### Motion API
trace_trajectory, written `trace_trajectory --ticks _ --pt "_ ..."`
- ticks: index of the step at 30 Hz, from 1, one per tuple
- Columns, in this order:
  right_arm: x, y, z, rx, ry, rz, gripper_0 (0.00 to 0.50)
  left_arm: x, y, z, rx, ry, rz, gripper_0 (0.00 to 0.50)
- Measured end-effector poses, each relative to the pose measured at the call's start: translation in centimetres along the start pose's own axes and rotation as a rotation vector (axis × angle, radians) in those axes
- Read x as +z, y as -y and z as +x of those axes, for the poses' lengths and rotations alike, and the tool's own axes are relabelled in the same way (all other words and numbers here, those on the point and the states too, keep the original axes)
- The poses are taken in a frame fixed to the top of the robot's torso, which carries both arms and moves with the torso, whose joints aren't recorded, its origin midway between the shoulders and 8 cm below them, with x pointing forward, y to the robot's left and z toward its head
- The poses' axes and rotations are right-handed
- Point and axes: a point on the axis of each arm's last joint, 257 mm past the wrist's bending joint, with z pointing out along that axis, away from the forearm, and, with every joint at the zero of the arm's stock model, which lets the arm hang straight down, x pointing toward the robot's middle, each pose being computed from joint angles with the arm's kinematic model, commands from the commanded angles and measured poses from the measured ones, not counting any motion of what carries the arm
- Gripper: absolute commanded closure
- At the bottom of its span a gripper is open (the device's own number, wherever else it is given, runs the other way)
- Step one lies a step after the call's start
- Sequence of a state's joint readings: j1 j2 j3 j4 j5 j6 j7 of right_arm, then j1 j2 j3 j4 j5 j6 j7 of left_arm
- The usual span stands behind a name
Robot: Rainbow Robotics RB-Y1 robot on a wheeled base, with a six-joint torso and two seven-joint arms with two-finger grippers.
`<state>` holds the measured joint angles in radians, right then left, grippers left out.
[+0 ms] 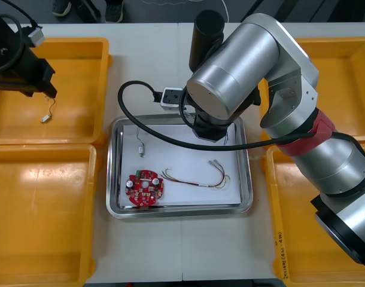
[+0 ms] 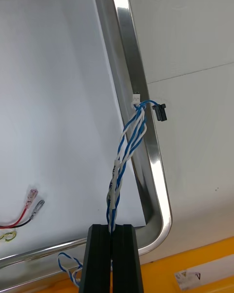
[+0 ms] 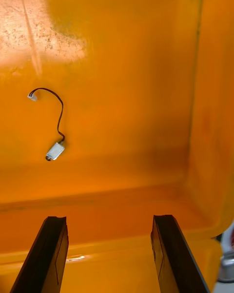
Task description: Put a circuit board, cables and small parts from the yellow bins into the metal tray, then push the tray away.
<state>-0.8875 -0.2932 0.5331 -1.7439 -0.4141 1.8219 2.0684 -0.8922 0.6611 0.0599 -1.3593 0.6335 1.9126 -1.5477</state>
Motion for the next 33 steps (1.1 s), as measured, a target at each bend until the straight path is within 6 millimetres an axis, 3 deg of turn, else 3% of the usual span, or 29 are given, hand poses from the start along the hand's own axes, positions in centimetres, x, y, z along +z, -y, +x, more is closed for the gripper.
trace_trajectory --ticks 7,26,33 --pt "1.9 -0.3 0.4 -0.157 -0.027 -0.022 0.5 1.1 -2.2 1.3 0.255 -0.052 0.021 0.0" --pt "4.4 -2.7 0.5 -0.342 -0.089 -0.029 0.5 4.9 -5.3 -0.2 0.122 0.016 0.029 0.0" --pt "4.9 -2.7 -0.7 -0.363 -0.055 -0.002 0.5 6.6 -6.4 -0.5 0.077 0.039 0.027 0.0"
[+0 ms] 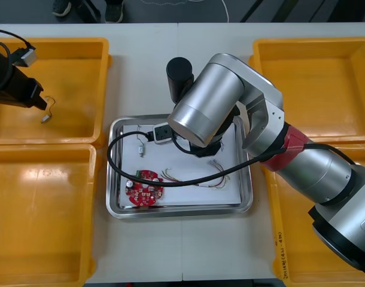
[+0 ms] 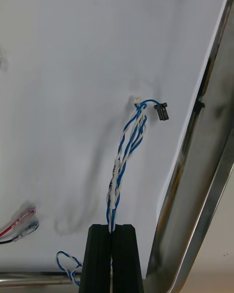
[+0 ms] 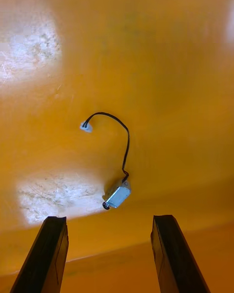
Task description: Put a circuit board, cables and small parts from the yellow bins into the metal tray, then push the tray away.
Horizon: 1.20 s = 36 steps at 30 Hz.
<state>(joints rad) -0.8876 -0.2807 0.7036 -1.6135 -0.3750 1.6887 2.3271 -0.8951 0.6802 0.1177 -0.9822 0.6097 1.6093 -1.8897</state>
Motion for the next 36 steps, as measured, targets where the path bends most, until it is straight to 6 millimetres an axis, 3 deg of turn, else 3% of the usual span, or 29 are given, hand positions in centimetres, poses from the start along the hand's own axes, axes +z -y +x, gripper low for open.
trace_trajectory --ticks 10,15,20,22,29,36 --pt "1.3 0.0 0.5 0.013 -0.01 -0.006 0.491 0.7 -0.1 -0.5 -0.007 0.024 -0.002 0.0" --pt "1.5 -0.2 0.6 0.008 -0.017 -0.011 0.361 1.6 0.3 -0.2 -0.007 0.027 0.001 0.0" --pt "1.6 -0.3 0.5 0.003 -0.018 -0.011 0.142 2.8 0.7 0.3 -0.006 0.021 0.001 0.0" --pt "1.6 -0.4 0.5 0.001 -0.019 -0.012 0.118 3.4 0.7 0.6 -0.007 0.017 -0.002 0.0" --pt "1.6 -0.5 0.6 0.0 -0.024 -0.016 0.077 4.7 0.9 2.0 -0.005 -0.01 -0.011 0.0" --pt "0.7 -1.1 1.0 -0.006 -0.043 -0.039 0.07 5.0 0.9 2.3 0.008 -0.01 -0.028 0.0"
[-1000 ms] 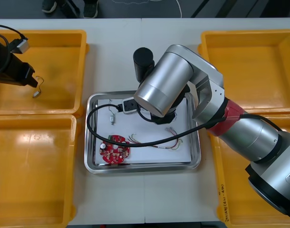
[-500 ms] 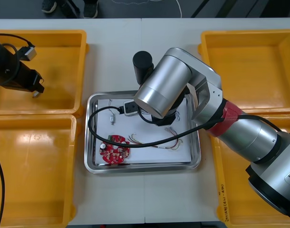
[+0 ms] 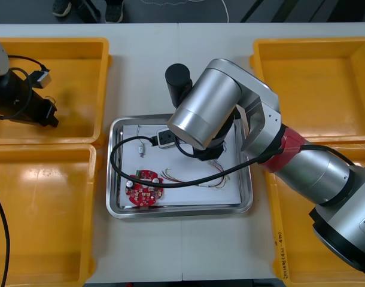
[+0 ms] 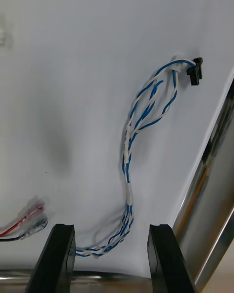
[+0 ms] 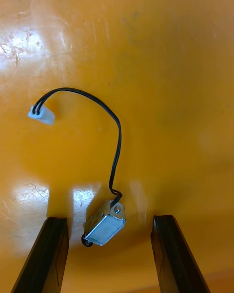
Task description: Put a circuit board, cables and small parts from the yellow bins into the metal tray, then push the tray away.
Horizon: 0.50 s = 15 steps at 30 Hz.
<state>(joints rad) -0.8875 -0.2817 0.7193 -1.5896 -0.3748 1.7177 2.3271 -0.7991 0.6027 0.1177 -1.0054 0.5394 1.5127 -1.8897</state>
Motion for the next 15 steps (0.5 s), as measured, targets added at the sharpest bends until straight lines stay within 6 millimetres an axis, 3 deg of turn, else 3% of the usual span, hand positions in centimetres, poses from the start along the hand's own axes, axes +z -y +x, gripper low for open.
trace_trajectory --ticks 4,13,14,15 --pt "-1.8 0.1 -0.1 0.019 0.039 -0.017 0.07 0.1 -0.2 -0.3 0.003 0.008 -0.014 0.0" --pt "-6.9 2.1 3.1 0.137 0.106 -0.023 0.072 0.1 -0.3 -0.7 0.006 0.023 -0.024 0.0" --pt "-7.4 2.5 3.5 0.152 0.122 -0.019 0.069 0.1 -0.3 -0.7 0.006 0.023 -0.024 0.012" --pt "-7.8 2.8 3.9 0.169 0.136 -0.017 0.071 0.1 -0.3 -0.7 0.006 0.023 -0.026 0.118"
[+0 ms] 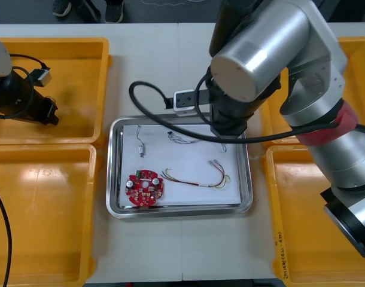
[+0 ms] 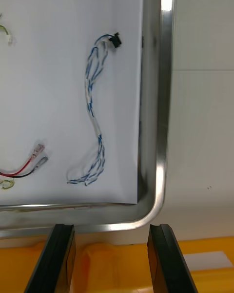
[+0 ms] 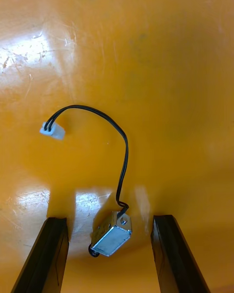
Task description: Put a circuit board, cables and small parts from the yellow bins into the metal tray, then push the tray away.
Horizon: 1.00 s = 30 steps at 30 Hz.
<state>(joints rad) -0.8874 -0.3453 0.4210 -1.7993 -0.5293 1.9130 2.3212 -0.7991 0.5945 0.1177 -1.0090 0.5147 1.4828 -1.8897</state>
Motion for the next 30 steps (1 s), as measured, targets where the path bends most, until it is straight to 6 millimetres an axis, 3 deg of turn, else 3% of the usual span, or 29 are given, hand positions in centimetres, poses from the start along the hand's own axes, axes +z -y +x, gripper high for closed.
trace_trajectory --ticks 1,3,5,11,20,24,30 --pt "-0.4 0.4 0.4 0.023 0.014 0.0 0.072 0.0 0.0 0.0 0.001 0.0 -0.002 0.182" --pt "-1.2 1.0 1.2 0.097 0.043 -0.007 0.07 0.0 -0.1 0.0 0.002 -0.001 -0.005 0.442" --pt "-1.9 1.6 2.2 0.204 0.061 -0.013 0.07 0.1 0.0 0.0 0.003 -0.001 -0.008 0.498" --pt "-3.3 2.7 4.9 0.398 0.083 -0.026 0.069 0.1 -0.1 0.0 0.005 -0.002 -0.015 0.5" --pt "-4.7 2.7 6.0 0.733 0.13 -0.084 0.072 -0.2 0.2 0.1 0.01 -0.02 -0.011 0.5" --pt "-5.6 2.8 7.2 0.84 0.161 -0.086 0.072 -1.3 0.9 0.3 0.019 -0.063 0.007 0.5" --pt "-6.1 2.4 10.2 1.057 0.187 -0.12 0.072 -4.2 2.0 -1.4 0.026 -0.07 0.037 0.5"
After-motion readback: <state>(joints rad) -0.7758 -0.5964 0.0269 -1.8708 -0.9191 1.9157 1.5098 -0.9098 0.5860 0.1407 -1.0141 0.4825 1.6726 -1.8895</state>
